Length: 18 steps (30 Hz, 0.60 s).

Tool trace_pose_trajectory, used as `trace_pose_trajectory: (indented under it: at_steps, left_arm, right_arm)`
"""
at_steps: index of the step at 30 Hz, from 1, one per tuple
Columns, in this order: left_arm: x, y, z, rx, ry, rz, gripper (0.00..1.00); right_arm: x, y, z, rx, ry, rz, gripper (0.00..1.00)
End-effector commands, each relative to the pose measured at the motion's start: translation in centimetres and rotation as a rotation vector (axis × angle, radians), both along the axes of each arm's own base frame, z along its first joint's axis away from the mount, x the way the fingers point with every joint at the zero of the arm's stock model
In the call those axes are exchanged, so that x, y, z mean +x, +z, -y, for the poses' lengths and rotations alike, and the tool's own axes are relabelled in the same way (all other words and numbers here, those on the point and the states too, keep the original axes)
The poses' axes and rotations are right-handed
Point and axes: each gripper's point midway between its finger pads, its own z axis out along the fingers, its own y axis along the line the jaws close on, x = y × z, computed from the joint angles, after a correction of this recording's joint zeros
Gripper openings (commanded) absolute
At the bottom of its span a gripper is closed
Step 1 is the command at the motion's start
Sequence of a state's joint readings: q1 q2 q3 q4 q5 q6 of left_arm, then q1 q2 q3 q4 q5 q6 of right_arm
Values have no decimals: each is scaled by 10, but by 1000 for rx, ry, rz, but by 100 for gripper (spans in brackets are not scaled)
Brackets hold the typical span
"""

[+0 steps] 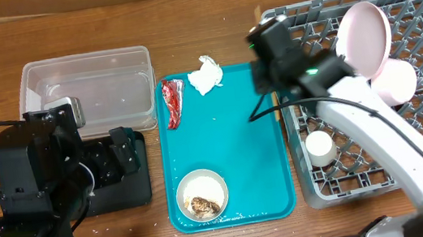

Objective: Sort waste into correct bins and load items into the dishwasher
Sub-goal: 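Grasp the second chopstick and place it in the dish rack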

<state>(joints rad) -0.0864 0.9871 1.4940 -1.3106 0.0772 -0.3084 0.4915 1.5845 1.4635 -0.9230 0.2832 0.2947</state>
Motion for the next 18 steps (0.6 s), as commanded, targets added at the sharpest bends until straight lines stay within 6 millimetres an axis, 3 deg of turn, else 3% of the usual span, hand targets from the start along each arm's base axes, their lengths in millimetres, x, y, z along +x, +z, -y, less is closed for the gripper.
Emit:
trace_pose_trajectory:
  at_steps: [1,3,9,12,16,18]
  left_arm:
    - [1,3,0,0,3,8,100]
    - [1,3,0,0,3,8,100]
    - [1,3,0,0,3,8,100]
    - [1,3,0,0,3,8,100]
    - [1,3,0,0,3,8,100]
    - [1,3,0,0,3,8,100]
  right_arm:
    - [15,-8,33,-76,-64,2,4]
    - [20,-21,45,-70,-92,-26,4]
    - [30,-57,52,-110,-38,-102,4]
    - [33,-63,61,-149,-62,-111,13]
    - [33,-57,61,-149,-54,-103,15]
    - [28,-45,55,-134,-37,-101,38]
